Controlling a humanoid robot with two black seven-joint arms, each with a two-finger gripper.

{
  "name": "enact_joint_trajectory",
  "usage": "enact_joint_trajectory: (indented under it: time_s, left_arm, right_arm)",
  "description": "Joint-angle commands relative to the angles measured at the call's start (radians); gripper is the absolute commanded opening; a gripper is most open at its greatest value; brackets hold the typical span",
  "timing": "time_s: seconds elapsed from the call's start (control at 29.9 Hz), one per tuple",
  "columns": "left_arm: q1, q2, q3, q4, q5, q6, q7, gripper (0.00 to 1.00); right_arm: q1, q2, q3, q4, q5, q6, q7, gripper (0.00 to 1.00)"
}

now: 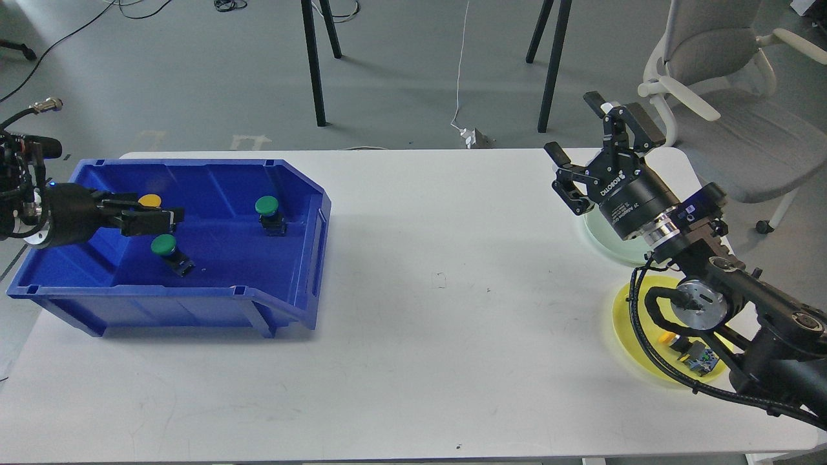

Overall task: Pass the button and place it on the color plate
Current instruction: 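Grasp the green button in the blue bin with the left gripper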

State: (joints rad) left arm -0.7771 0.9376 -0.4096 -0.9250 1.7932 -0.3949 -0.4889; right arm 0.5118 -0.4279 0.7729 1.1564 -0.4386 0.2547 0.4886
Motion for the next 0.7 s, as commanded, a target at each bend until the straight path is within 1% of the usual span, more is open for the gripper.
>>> enact_joint_trajectory:
  time_s: [0.0, 0.13, 0.4, 0.67]
  left_arm:
    - [0.001, -0.023, 0.029, 0.040, 0.003, 0.010, 0.000, 1.00]
    - [-0.001, -0.045, 0.063, 0.083, 0.000, 0.011, 0.000, 1.00]
    - [-0.002, -0.161, 0.072, 0.241, 0.002, 0.013, 0.000, 1.00]
    - [-0.001, -0.177, 0.074, 0.258, 0.002, 0.011, 0.000, 0.99]
  right_arm:
    - [-0.001, 0.000, -0.004, -0.001, 0.000, 0.000, 0.000, 0.94]
    - [-0.001, 0.000, -0.009, -0.001, 0.000, 0.000, 0.000, 0.94]
    - [-0.001, 0.000, -0.009, -0.001, 0.000, 0.000, 0.000, 0.94]
    - [-0.018, 0.000, -0.009, 0.000, 0.000, 0.000, 0.000, 0.94]
